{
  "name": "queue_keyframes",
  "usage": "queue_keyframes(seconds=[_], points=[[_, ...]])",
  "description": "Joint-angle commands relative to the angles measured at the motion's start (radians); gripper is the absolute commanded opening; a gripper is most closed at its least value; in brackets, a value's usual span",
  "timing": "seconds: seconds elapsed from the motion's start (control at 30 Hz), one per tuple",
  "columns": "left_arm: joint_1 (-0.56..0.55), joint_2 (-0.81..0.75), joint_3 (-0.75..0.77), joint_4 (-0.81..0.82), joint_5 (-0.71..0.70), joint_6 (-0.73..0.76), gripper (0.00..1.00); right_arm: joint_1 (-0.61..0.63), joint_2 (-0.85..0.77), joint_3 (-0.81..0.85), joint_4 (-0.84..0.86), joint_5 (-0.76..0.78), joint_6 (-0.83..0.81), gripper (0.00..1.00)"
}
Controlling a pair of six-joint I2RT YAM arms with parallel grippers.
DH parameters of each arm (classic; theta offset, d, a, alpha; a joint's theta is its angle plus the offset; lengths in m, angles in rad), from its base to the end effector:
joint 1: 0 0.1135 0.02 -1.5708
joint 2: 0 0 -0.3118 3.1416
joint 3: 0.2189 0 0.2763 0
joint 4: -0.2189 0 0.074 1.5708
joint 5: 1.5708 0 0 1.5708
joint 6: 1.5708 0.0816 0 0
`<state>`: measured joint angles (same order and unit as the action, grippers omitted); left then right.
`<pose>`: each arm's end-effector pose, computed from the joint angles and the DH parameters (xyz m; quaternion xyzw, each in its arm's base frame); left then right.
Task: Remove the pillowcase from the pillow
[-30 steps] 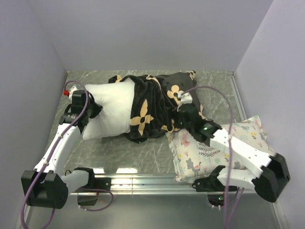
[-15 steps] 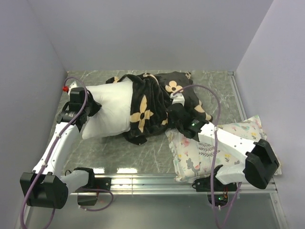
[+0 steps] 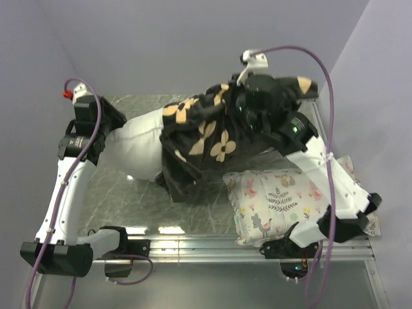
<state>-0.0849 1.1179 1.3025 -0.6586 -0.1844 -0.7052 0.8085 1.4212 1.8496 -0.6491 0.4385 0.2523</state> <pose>0.2752 -0.0084 0.4320 -0.3050 0.7945 -0.1273 0.5094 0.2586 0.2207 0.5561 -0.0785 0.7700 0.1621 0.6121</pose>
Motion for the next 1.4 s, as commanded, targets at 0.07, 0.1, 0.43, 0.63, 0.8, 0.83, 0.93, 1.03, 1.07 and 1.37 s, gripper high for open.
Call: queue_keyframes(seconds=[0.07,0.1,0.43,0.63,0.8,0.83,0.93,1.03,1.07,1.37], points=[[0.010,0.094,0.103,0.050,0.002,0.035,0.70,-0.081,0.293,0.180,0.011,-0.035,-0.019,0.00],[0.010,0.094,0.100,0.056,0.014,0.039,0.73,-0.091,0.342,0.131,0.032,-0.055,-0.016,0.00],[0.010,-0.061,-0.044,0.089,0.092,0.030,0.84,-0.212,0.599,0.128,0.091,-0.274,0.079,0.21],[0.008,-0.170,-0.332,0.172,0.218,-0.143,0.93,-0.221,0.492,0.096,0.114,-0.270,0.073,0.71],[0.007,-0.240,-0.499,0.277,0.256,-0.244,0.99,-0.221,0.366,0.025,0.117,-0.261,0.065,0.77],[0.005,-0.239,-0.518,0.284,0.281,-0.246,0.99,-0.220,0.349,0.010,0.115,-0.268,0.065,0.78],[-0.004,-0.245,-0.551,0.303,0.309,-0.243,0.99,-0.204,0.266,-0.096,0.129,-0.277,0.055,0.79],[-0.010,-0.248,-0.598,0.365,0.356,-0.238,0.99,-0.167,0.171,-0.274,0.199,-0.283,0.041,0.80],[-0.010,-0.238,-0.606,0.381,0.382,-0.234,0.99,-0.157,0.135,-0.323,0.224,-0.300,0.039,0.81],[-0.024,-0.003,-0.641,0.471,0.315,-0.254,0.87,-0.108,0.177,-0.547,0.370,-0.371,0.038,0.82]])
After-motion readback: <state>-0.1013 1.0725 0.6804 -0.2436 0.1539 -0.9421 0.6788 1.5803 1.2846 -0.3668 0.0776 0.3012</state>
